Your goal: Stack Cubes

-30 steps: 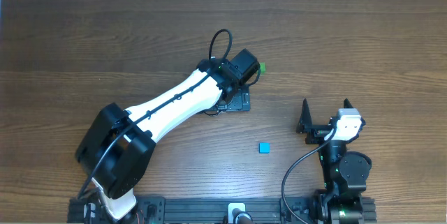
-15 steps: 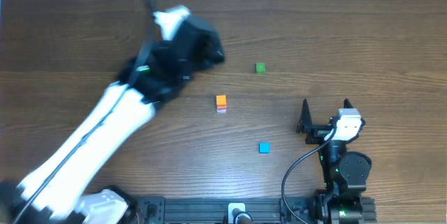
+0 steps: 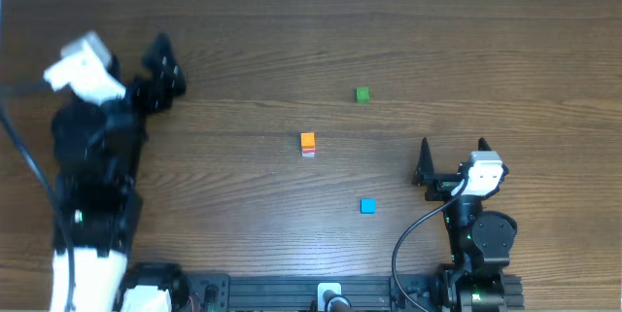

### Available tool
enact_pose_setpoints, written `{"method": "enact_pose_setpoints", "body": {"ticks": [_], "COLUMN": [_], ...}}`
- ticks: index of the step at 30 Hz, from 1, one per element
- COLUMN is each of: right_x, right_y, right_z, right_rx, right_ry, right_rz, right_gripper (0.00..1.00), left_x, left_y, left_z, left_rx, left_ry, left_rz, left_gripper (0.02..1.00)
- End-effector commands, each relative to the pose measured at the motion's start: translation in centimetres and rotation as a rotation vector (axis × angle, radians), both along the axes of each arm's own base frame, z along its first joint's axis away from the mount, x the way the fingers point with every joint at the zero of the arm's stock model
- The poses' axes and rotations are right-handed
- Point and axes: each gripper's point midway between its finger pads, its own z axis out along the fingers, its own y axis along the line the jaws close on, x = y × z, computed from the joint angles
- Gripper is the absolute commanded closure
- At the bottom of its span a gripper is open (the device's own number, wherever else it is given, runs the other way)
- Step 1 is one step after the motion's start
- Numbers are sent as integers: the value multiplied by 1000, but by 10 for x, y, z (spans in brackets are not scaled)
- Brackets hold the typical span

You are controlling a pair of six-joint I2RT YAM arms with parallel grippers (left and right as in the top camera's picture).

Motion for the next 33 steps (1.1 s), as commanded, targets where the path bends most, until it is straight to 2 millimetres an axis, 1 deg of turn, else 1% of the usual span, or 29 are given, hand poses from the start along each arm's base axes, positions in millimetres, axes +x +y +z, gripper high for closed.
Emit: {"method": "enact_pose_setpoints", "body": {"ticks": [1, 5, 7, 11, 18, 22, 27, 33], "right_x": [0, 0, 0, 0, 0, 0, 0, 0], "right_y": [-2, -2, -2, -2, -2, -2, -2, -2], "right_z": [-2, -2, -2, -2, -2, -2, -2, -2], "right_rx": [-8, -8, -8, -8, -8, -8, -8, -8], "right_ry": [-1, -1, -1, -1, -1, -1, -1, -1], "right_rz": [-8, -8, -8, -8, -8, -8, -8, -8], "right_gripper": [9, 9, 9, 7, 9, 9, 7, 7], "left_x": [-35, -58, -67, -75, -81, -83, -80, -77], "left_y": [11, 13, 13, 9, 3, -5, -15, -19], "left_z": [-16, -29, -32, -45, -58, -68, -88, -121], "left_rx": [206, 298, 310, 315, 326, 351, 343, 325], "left_ry": [-63, -136, -182, -226, -317, -344, -321, -198], "left_rz": [-12, -20, -19, -28, -46, -71, -126, -167], "left_gripper": [20, 20, 20, 23, 20, 20, 20, 20]}}
